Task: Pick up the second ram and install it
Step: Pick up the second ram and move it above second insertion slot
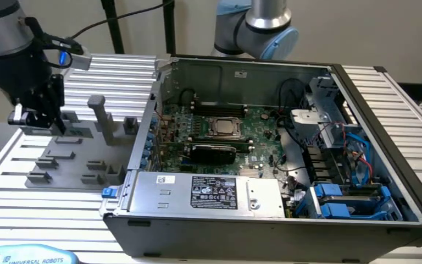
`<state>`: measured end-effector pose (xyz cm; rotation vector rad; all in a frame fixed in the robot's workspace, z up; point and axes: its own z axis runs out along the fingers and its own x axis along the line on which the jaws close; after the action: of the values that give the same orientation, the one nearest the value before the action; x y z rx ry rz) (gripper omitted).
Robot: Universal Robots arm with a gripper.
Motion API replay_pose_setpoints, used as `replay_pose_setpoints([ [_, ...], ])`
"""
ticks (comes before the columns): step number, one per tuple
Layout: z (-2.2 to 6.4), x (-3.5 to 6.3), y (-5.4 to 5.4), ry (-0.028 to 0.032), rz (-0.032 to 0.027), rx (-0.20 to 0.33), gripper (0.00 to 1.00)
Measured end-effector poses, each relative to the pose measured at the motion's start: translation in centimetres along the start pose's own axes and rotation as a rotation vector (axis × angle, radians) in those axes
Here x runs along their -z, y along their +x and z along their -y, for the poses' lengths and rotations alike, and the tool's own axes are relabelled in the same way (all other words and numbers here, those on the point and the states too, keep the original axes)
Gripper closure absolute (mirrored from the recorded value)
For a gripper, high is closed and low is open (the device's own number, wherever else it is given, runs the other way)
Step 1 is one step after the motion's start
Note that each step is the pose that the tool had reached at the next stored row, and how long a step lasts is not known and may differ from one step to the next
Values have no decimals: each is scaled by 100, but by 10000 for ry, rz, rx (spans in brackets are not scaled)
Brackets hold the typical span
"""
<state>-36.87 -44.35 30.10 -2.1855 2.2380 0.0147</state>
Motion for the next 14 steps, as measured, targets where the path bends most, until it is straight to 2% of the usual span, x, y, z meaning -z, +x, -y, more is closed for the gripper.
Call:
replay_pose_setpoints([
  [14, 430, 635, -20, -17, 2, 40, 86],
])
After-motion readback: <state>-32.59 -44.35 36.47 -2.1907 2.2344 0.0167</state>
